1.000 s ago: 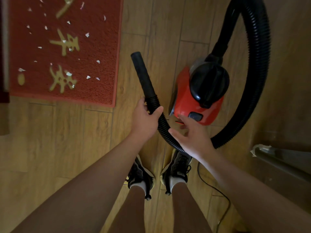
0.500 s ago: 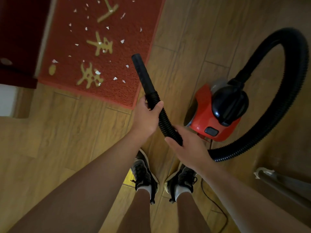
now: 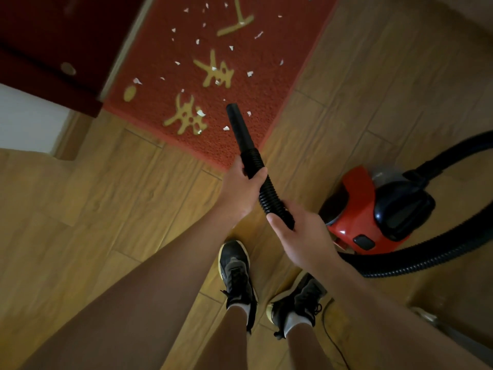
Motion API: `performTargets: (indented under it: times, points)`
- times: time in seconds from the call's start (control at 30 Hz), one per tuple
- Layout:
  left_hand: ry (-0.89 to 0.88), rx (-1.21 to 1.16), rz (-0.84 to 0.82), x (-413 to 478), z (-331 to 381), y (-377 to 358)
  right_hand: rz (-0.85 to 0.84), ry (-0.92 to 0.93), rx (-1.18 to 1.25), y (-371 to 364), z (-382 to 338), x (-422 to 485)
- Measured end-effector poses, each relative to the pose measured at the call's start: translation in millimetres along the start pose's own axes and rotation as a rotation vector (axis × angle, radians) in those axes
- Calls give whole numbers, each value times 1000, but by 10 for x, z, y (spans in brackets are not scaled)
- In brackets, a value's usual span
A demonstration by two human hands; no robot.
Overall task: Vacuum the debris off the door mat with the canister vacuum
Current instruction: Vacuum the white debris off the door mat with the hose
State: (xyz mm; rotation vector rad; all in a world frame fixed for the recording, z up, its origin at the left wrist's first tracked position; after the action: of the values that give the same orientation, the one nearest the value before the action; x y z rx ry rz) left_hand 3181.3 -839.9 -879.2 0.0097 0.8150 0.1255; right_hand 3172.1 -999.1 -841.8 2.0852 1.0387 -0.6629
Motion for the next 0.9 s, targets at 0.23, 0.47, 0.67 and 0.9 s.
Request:
performTargets:
  times: [0.23, 0.47, 0.67, 0.9]
  points:
    - [24, -57, 33, 110, -2, 315, -73, -47, -33, 56, -362, 286]
    - [81, -81, 70, 372, -43, 440, -95, -64, -76, 208, -453, 606]
    - [114, -98, 103, 680, -39, 489, -157, -62, -68, 305, -453, 891]
    - [214, -141, 140, 973, -125, 446, -244, -159, 45, 420, -301, 1246]
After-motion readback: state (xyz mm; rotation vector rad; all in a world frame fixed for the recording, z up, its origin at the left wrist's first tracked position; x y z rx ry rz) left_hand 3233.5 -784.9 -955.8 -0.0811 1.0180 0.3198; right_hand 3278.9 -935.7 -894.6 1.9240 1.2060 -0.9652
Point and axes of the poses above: each hand's wrist, its own x-axis towards the middle knuckle, its own y-axis out of the back of the hand, z = x × y, the point moved 9 cm from there along x, towards the middle knuckle, and after that the axes turned 11 degrees about -z, right-handed, at the moved point
